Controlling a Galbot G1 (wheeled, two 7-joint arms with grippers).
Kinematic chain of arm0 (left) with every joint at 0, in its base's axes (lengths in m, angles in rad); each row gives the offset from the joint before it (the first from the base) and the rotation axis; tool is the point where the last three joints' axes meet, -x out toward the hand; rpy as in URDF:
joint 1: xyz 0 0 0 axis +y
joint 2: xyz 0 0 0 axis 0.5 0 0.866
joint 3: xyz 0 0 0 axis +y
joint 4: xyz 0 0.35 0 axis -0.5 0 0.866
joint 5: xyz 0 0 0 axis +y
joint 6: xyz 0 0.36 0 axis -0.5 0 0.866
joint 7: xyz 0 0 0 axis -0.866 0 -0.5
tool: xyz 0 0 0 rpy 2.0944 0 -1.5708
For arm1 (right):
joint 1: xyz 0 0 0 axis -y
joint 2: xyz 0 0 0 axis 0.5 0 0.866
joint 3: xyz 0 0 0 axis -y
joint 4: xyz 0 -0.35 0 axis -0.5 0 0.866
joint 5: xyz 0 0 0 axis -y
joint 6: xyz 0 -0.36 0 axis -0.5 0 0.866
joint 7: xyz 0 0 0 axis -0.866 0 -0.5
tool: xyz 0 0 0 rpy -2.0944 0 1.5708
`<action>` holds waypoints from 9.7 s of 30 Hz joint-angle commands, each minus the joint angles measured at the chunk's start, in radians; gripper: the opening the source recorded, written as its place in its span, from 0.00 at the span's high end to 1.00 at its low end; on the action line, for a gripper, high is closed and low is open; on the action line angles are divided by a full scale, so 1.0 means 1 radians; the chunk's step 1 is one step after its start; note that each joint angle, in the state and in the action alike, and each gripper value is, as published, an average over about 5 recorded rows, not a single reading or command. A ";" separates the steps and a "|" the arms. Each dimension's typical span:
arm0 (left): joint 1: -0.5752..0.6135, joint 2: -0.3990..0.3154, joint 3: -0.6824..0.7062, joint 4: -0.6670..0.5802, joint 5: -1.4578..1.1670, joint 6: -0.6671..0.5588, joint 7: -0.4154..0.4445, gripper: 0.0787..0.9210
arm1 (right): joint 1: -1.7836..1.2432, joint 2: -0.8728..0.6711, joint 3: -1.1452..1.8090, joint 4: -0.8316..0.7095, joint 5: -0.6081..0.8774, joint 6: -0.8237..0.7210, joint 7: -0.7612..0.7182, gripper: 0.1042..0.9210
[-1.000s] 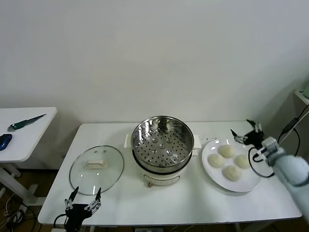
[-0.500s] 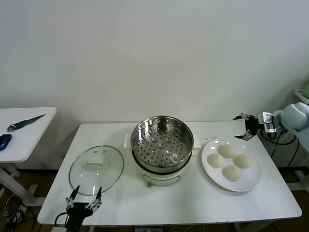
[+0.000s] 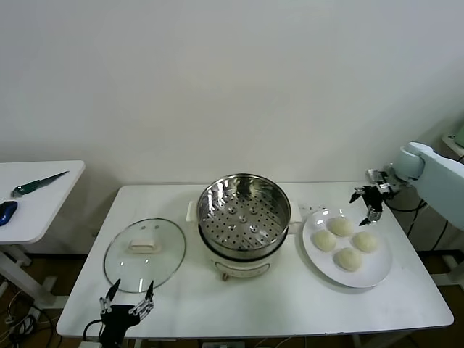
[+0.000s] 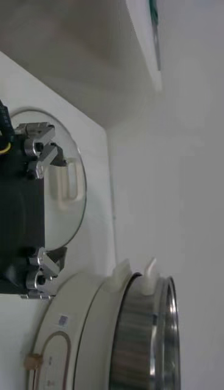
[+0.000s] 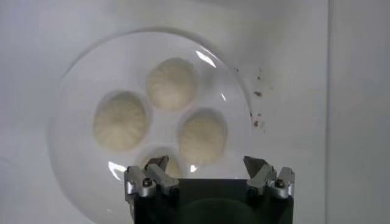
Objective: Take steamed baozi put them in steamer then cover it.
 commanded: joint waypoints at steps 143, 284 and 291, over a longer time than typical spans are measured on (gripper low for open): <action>-0.015 -0.017 -0.003 -0.014 0.003 -0.009 -0.020 0.12 | 0.158 -0.226 -0.448 0.549 0.380 -0.360 0.300 0.12; -0.032 -0.036 -0.013 -0.088 0.015 0.043 -0.006 0.12 | 0.357 -0.398 -0.663 0.724 0.235 -0.286 0.213 0.12; -0.016 -0.043 -0.013 -0.099 0.020 0.034 -0.006 0.12 | 0.152 -0.352 -0.456 0.641 0.185 -0.323 0.251 0.12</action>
